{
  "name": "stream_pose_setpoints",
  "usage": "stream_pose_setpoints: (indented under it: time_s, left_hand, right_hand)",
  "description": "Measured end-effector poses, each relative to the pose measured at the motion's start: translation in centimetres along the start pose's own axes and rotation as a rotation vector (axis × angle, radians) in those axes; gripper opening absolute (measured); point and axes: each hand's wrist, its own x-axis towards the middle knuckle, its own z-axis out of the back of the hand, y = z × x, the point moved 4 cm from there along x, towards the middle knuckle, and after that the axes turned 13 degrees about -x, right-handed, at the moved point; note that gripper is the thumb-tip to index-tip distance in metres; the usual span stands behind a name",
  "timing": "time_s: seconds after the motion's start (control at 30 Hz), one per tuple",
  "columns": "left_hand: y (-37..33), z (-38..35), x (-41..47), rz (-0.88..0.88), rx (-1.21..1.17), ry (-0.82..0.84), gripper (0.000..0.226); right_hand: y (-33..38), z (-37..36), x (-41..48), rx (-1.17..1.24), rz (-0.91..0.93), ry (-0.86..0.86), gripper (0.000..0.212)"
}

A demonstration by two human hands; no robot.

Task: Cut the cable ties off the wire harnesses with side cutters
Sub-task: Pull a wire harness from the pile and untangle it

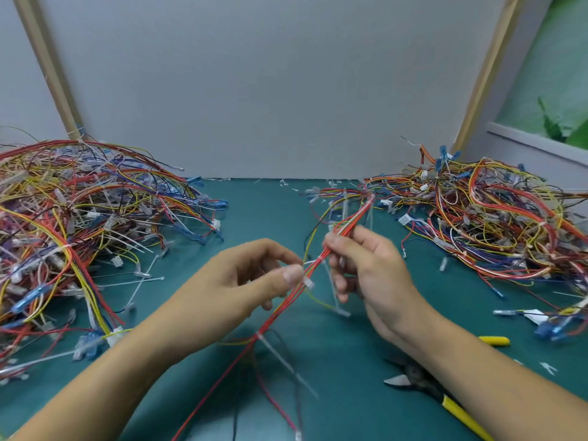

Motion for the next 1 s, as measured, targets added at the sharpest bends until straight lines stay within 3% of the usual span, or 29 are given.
stream_pose_setpoints:
  time_s: [0.13,0.27,0.4,0.57,0.77,0.87,1.0]
  left_hand:
    - [0.7,-0.1,-0.1,0.093,0.107,0.154,0.027]
    - [1.4,0.0,-0.2,0.168,0.153,0.164,0.01]
    - [1.5,0.2,0.0,0.188,0.105,0.097,0.009]
    - [0.2,1.1,0.4,0.063,-0.095,-0.084,0.015]
    - [-0.1,1.9,0.4,-0.028,-0.205,-0.298,0.012]
    - [0.0,2.3,0.3,-0.063,-0.257,-0.38,0.012]
    - [0.3,1.9,0.4,-0.022,-0.345,-0.313,0.018]
  right_hand:
    - [-0.1,1.1,0.7,0.031,0.001,-0.147,0.019]
    - [-0.3,0.9,0.7,0.064,0.008,-0.137,0.016]
    - [-0.2,0.5,0.5,0.091,-0.013,-0.103,0.02]
    - [-0.2,0.5,0.2,0.047,-0.032,-0.169,0.025]
    - [0.5,0.7,-0.8,-0.158,0.168,-0.284,0.031]
    - [1.0,-0.4,-1.5,-0.315,0.321,-0.149,0.027]
    - [-0.2,-2.2,-2.0,-0.41,0.288,0.112,0.022]
